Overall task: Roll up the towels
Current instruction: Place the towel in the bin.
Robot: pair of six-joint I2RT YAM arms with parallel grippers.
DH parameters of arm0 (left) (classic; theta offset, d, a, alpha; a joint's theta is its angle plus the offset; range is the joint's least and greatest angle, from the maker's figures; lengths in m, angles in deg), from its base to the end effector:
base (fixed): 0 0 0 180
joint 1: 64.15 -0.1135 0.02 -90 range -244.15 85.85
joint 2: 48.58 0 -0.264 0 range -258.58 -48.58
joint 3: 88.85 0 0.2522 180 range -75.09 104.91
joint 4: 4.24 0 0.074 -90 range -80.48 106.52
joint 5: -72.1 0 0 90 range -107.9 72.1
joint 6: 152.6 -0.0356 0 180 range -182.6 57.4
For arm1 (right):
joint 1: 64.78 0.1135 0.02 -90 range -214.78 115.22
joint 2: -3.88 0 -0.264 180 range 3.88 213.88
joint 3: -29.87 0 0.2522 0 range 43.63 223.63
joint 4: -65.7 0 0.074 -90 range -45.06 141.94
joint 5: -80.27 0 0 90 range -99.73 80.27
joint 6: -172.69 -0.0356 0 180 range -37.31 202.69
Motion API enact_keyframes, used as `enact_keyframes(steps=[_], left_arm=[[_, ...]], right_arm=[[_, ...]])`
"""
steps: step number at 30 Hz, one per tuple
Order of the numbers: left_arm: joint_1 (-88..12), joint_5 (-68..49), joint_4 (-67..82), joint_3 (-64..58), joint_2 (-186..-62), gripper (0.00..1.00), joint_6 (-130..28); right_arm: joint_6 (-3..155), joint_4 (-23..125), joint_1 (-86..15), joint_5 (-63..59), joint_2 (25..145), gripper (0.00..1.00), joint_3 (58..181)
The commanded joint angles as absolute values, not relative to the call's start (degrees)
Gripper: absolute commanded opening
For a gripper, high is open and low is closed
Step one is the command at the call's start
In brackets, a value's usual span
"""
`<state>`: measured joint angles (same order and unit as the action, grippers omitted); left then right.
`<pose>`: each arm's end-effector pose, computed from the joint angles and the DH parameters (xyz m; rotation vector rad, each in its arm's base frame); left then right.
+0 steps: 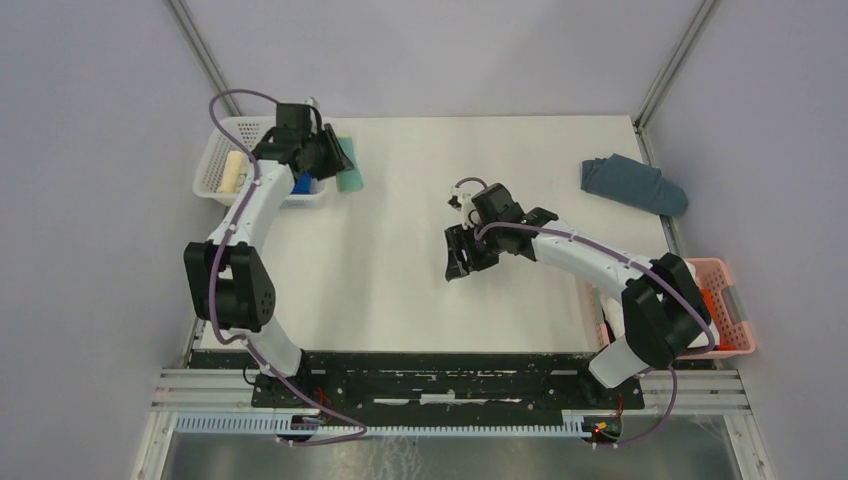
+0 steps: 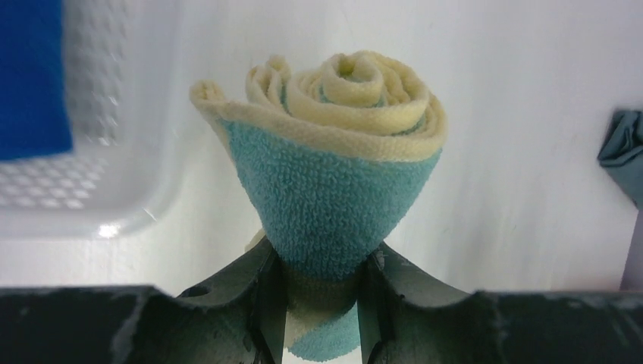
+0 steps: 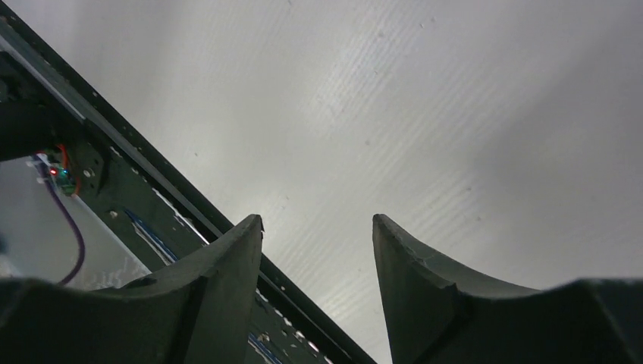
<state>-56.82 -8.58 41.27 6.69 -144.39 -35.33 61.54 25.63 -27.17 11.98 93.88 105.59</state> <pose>0.3712 -0.0536 0.2967 -0.3384 2.3858 -0.4784 0.2509 0.2099 0.2283 -0.5412 2.6000 0.8610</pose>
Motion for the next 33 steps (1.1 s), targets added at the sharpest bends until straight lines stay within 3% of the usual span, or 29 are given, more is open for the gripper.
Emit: enact_keyframes(steps=[1, 8, 13, 18, 33], left_arm=[[-61.69, -5.03, 50.39, 20.71, -150.62, 0.21, -48.24], [-67.27, 0.83, 63.54, 43.24, -166.42, 0.19, -57.75], [-70.78, 3.99, 66.69, 48.49, -173.25, 0.18, -61.29], [-71.87, 4.16, 68.9, 50.95, -178.9, 0.19, -64.29], [-71.67, -13.87, 71.64, 52.18, -188.51, 0.24, -65.83]], right_arm=[[66.79, 18.49, -27.87, 7.43, 90.99, 0.65, 104.05], [68.42, 16.41, -28.1, 6.51, 89.59, 0.72, 104.03], [69.59, 14.63, -28.17, 4.92, 88.7, 0.73, 104.28], [69.17, 13.91, -28.19, 4.73, 88.84, 0.73, 104.51], [67.64, 13.98, -28.21, 4.5, 90.98, 0.74, 105.48]])
